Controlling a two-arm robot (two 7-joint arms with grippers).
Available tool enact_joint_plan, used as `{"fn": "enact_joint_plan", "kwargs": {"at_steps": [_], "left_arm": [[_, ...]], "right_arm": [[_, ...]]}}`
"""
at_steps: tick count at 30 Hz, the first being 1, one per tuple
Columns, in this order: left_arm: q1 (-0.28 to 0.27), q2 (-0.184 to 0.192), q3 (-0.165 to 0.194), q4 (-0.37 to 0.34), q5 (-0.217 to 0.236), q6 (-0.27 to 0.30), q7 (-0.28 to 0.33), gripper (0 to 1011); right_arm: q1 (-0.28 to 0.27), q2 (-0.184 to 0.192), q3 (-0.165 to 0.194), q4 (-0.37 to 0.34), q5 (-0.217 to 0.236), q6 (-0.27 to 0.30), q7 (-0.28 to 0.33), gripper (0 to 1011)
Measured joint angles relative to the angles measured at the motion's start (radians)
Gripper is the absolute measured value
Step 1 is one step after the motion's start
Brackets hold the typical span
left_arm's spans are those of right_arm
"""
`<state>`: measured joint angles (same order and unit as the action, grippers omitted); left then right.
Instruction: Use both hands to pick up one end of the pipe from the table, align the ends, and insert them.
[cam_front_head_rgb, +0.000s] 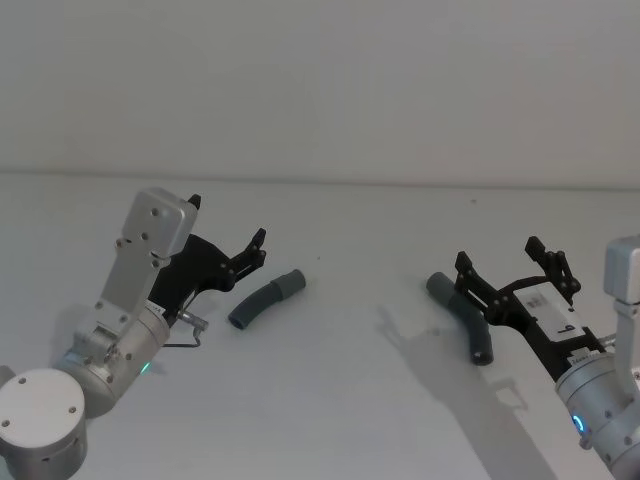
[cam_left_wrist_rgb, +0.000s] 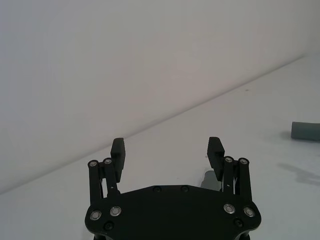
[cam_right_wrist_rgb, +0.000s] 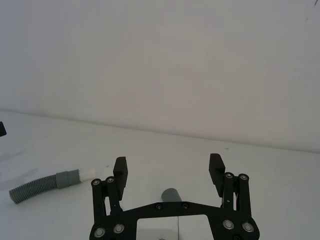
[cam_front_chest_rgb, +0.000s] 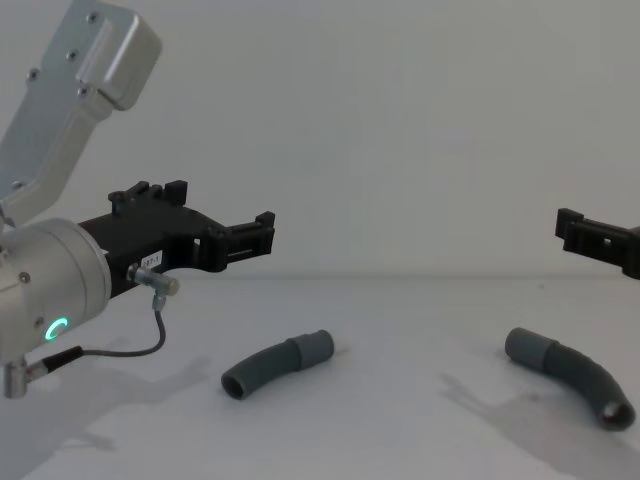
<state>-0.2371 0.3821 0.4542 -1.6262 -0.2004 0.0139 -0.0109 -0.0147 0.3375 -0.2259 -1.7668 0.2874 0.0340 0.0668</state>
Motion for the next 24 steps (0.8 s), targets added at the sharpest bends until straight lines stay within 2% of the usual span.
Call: {"fn": "enact_joint_plan", "kwargs": {"at_steps": [24], "left_arm": [[0.000, 0.000, 0.000, 0.000, 0.000, 0.000, 0.000, 1002]], "right_arm": [[0.000, 0.000, 0.000, 0.000, 0.000, 0.000, 0.000, 1001]]}}
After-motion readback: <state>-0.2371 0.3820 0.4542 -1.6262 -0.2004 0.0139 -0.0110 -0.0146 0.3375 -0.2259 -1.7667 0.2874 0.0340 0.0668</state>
